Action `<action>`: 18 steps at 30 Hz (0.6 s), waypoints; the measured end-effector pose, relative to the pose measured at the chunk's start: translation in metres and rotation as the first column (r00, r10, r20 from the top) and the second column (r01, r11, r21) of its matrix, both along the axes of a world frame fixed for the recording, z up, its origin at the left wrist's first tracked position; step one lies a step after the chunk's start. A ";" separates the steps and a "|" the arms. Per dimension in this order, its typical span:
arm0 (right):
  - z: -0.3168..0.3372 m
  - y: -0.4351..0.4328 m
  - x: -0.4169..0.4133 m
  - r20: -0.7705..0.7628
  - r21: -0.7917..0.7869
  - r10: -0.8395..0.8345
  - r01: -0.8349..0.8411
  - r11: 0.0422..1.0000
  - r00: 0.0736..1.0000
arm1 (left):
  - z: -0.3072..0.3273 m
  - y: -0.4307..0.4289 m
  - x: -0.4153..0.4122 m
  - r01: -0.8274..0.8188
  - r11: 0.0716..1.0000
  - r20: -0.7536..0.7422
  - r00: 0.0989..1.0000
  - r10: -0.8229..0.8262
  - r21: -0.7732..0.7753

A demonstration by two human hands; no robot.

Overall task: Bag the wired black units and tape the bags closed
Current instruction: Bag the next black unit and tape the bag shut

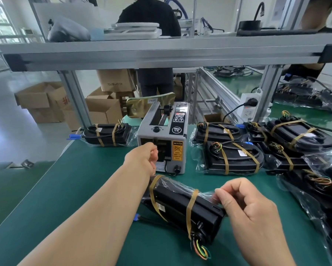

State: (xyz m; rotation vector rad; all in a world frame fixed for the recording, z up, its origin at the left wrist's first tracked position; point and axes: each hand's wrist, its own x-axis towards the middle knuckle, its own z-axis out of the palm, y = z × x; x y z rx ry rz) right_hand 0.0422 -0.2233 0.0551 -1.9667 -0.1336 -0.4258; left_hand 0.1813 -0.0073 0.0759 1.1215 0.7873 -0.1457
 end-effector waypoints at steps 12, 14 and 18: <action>-0.001 0.005 -0.002 0.004 0.045 0.031 -0.031 0.998 1.000 | 0.045 -0.019 -0.124 0.286 0.858 0.366 0.813 -0.453 0.427; -0.001 0.005 -0.003 -0.003 0.054 0.035 -0.035 0.998 0.999 | 0.046 -0.036 -0.152 0.347 0.811 0.348 0.772 -0.532 0.471; 0.002 0.005 -0.004 -0.008 0.044 0.036 -0.035 0.998 0.999 | 0.036 -0.056 -0.168 0.294 0.816 0.348 0.795 -0.498 0.497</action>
